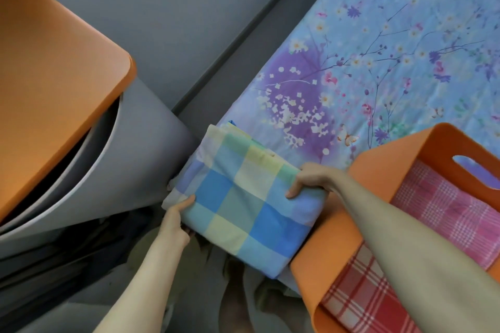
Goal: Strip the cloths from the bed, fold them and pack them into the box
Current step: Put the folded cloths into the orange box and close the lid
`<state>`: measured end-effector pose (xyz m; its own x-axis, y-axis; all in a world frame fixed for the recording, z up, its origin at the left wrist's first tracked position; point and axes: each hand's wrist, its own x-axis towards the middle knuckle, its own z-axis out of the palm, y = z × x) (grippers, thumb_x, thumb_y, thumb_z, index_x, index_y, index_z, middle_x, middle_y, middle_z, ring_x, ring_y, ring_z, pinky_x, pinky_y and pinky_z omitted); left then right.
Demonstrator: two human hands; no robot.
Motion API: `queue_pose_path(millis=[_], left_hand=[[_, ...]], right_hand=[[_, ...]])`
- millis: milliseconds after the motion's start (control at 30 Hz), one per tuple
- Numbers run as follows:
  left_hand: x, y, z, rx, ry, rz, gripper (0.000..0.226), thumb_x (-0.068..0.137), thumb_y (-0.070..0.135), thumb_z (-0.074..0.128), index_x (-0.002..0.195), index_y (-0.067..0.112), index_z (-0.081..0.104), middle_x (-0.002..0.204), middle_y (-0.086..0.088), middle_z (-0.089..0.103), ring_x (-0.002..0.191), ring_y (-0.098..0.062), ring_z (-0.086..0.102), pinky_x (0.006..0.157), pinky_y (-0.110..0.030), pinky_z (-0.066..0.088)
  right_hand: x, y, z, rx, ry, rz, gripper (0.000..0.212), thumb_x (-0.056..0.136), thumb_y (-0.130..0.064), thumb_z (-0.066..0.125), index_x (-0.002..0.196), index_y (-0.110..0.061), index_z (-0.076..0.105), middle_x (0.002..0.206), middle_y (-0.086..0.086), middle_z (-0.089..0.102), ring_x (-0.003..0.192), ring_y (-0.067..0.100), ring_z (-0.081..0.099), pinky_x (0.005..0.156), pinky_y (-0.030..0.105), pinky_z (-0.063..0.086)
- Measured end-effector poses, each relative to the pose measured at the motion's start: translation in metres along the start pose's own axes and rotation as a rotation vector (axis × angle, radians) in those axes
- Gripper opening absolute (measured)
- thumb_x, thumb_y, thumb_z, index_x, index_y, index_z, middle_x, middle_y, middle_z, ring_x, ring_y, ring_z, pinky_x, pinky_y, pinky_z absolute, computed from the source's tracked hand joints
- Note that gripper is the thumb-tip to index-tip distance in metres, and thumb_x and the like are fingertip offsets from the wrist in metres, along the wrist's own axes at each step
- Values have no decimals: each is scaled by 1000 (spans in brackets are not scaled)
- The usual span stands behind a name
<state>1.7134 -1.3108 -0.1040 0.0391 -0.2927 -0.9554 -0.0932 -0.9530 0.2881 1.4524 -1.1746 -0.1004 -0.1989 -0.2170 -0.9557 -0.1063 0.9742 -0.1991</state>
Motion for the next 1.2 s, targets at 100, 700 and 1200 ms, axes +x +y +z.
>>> queue_pose_path(millis=[100, 700, 1200], left_hand=[[-24, 7, 3, -42, -25, -2, 17, 79, 5, 68, 87, 11, 54, 91, -8, 60, 80, -26, 58, 81, -43, 49], [-274, 55, 214, 401, -703, 740, 39, 65, 18, 80, 100, 13, 63, 96, -5, 71, 78, -18, 66, 65, -28, 54], [-254, -145, 260, 1331, -645, 1018, 69, 71, 40, 75, 125, 15, 40, 107, -1, 57, 92, -23, 55, 74, -34, 46]], right_hand=[[-46, -21, 5, -213, 166, -192, 41, 56, -30, 84, 86, -16, 61, 93, 4, 64, 85, 24, 62, 61, 29, 47], [-353, 112, -52, 450, 1016, -286, 39, 55, -31, 89, 79, -14, 64, 76, 4, 68, 73, 22, 64, 66, 38, 48], [-294, 260, 92, 1164, 802, 48, 34, 69, -9, 81, 99, -4, 65, 85, 6, 73, 75, 19, 70, 59, 28, 54]])
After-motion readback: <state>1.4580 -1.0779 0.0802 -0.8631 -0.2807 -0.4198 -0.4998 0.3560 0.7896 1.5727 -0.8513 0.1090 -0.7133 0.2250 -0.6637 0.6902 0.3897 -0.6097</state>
